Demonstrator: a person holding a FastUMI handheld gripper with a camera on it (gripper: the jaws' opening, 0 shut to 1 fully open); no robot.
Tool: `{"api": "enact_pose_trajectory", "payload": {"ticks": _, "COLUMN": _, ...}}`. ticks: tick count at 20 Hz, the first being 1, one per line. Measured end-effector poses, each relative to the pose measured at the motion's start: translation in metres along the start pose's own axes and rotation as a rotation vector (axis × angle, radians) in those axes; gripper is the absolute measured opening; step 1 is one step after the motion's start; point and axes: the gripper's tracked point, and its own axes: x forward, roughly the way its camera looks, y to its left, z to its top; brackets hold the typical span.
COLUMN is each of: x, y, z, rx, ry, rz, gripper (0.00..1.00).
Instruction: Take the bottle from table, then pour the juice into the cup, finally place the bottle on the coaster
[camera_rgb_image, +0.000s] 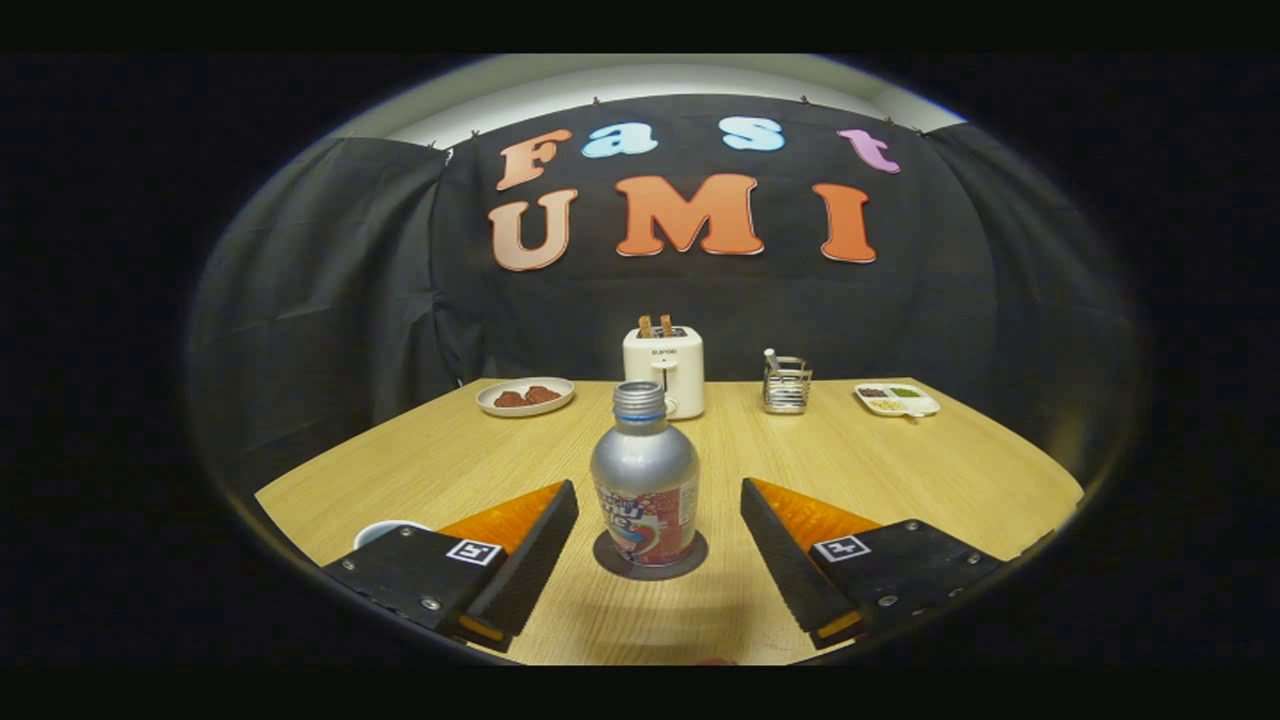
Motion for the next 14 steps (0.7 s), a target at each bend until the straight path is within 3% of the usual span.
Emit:
{"api": "enact_pose_trajectory", "payload": {"ticks": 7, "x": -0.059, "y": -0.024, "z": 0.037, "rx": -0.010, "ry": -0.062, "rz": -0.061, "gripper": 0.97}}
{"api": "enact_pose_trajectory", "payload": {"ticks": 14, "x": -0.085, "y": -0.024, "z": 0.044, "rx": -0.074, "ry": -0.074, "rz": -0.097, "gripper": 0.97}}
